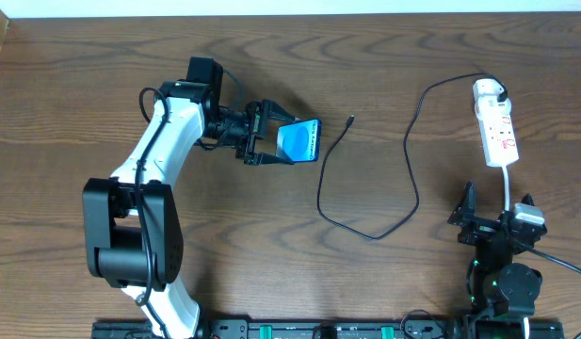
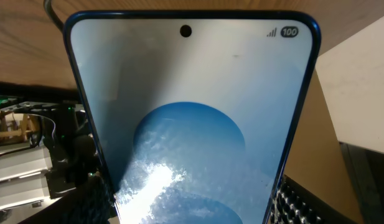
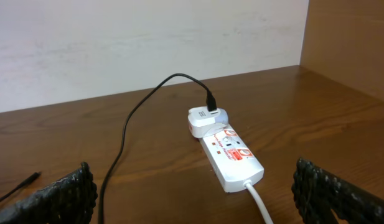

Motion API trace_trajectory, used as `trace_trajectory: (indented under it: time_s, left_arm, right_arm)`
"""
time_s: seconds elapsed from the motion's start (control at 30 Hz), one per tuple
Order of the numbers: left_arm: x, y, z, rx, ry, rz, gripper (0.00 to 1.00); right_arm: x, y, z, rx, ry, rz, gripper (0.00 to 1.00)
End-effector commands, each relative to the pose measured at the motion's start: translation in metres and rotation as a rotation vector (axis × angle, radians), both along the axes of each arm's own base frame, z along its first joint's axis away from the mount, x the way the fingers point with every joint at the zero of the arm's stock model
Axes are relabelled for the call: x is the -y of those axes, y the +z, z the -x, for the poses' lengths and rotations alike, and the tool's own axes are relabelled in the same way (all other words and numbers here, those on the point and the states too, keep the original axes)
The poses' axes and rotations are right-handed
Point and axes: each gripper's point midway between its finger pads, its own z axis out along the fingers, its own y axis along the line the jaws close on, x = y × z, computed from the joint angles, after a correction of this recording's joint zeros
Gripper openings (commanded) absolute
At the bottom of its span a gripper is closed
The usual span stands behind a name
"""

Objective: Plug charger to phone and switch on socket
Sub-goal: 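Carry the held phone rightward toward the table center, then move the right gripper left toward the phone's top edge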

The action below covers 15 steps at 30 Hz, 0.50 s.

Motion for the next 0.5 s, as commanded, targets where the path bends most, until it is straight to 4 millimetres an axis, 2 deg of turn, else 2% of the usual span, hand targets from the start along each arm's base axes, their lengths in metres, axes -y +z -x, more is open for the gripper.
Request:
trace_trajectory:
  time_s: [0.0, 0.17, 0.33, 0.47]
  left_arm:
    - [0.000, 0.023, -0.003, 0.035, 0.008, 0.044, 0.50]
    - [-0.003, 0.016, -0.005, 0.043, 0.013, 0.002, 0.50]
    - [-0.005, 0.012, -0.006, 0.046, 0.017, -0.024, 0.50]
    - [-0.009, 0.005, -0.007, 0.051, 0.024, -0.070, 0.50]
  right_arm:
    - [-0.007, 0.004, -0.001, 0.020, 0.038, -0.001, 0.99]
    - [-0.037, 0.002, -0.004, 0.012, 0.215, -0.017, 0.99]
    - [-0.046, 0.001, -0.005, 0.000, 0.265, -0.068, 0.99]
    - [-0.057, 0.009, -0.006, -0.019, 0.328, -0.110, 0.99]
